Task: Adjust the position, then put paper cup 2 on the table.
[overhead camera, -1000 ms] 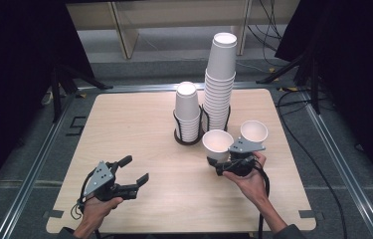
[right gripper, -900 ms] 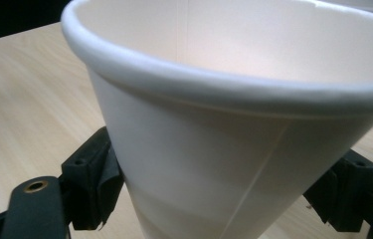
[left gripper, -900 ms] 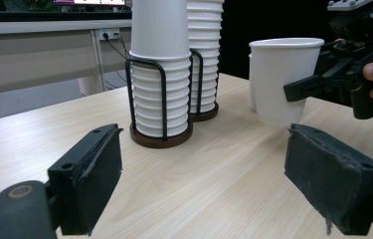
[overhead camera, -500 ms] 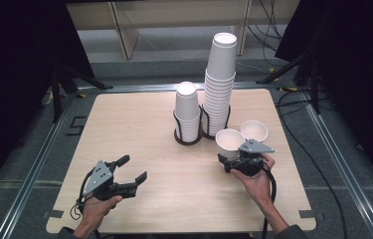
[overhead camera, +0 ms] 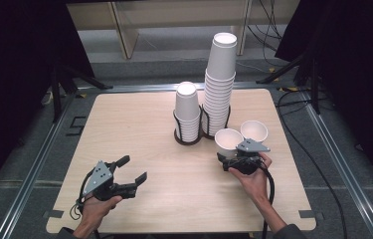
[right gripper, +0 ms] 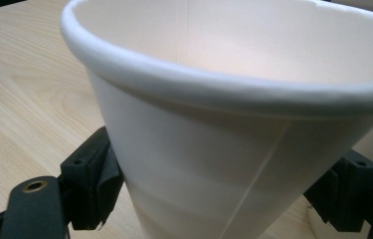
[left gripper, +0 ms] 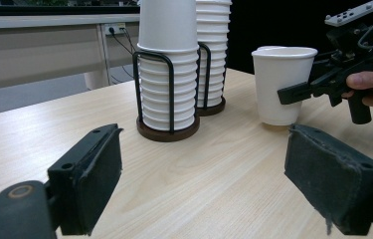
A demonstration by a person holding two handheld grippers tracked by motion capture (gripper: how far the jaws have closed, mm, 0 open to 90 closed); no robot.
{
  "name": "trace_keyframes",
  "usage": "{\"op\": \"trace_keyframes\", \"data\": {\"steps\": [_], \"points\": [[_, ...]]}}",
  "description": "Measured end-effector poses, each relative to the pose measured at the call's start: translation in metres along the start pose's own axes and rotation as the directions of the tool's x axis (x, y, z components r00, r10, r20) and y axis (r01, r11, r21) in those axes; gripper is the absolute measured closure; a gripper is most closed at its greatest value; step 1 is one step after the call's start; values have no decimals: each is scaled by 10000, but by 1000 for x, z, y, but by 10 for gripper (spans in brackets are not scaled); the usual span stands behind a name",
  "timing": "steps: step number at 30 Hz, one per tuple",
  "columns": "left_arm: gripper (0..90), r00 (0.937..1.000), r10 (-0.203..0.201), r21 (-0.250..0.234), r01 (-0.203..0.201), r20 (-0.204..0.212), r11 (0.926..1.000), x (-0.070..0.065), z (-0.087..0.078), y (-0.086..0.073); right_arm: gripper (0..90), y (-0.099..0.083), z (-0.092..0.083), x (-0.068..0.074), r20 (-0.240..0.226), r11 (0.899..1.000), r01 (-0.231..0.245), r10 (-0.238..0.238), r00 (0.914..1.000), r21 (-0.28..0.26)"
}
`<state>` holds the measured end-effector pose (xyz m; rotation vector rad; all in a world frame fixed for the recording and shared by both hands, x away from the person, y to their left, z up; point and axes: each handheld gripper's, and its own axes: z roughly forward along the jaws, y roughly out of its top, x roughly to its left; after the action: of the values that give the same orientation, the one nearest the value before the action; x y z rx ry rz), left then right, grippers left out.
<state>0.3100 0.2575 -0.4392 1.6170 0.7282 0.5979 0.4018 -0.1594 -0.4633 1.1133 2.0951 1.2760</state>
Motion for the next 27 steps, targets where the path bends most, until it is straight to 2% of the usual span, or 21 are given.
{"op": "trace_keyframes", "data": {"steps": [3,4,5,6,7,9,10,11,16,18,20,21,22,26,27], "points": [[146,10000,23,-7,-23,-35,10000,0,0,0,194,0,1,-1,71,9999,125,-125,9999,-45],[146,10000,11,-206,-11,35,9998,0,2,-1,194,0,1,-2,221,9996,274,-273,9994,-52],[146,9999,41,-286,-38,100,9996,0,3,-1,194,-1,2,-1,126,9999,104,-105,9999,66],[146,10000,57,-73,-57,-9,10000,0,2,0,193,-1,2,-2,146,9996,273,-274,9995,51],[146,10000,95,-99,-95,12,9999,0,2,0,193,-2,2,-1,143,9998,8,-10,9999,178],[146,9999,99,34,-99,-24,9999,0,1,0,193,-4,3,-1,203,9994,-125,118,9997,333],[146,10000,86,34,-86,-32,10000,1,2,0,193,-5,5,-3,75,9998,-43,41,10000,211],[146,10000,74,48,-73,-41,10000,1,1,0,193,-6,5,-4,206,9997,97,-102,9997,226],[146,10000,27,41,-27,-54,10000,0,1,0,190,-8,6,-3,70,9995,-114,112,9999,290],[146,10000,63,23,-63,-38,10000,0,1,-1,188,-8,6,-5,55,9996,22,-23,10000,265],[146,9999,-2,-309,5,111,9995,1,3,-1,187,-9,8,-4,-66,9992,-188,190,9998,366],[146,10000,-26,-24,26,-20,10000,0,0,-1,185,-9,7,-5,216,9993,-30,22,9998,363],[146,10000,3,2,-3,-18,10000,0,0,-1,182,-9,8,-3,41,9982,-240,238,9997,545],[146,10000,39,-9,-39,-12,10000,0,0,0,158,-11,10,-4,89,9985,-186,182,9998,521],[146,10000,29,-13,-29,5,10000,0,0,0,157,-11,10,-4,-117,9980,-302,309,9995,564]]}}
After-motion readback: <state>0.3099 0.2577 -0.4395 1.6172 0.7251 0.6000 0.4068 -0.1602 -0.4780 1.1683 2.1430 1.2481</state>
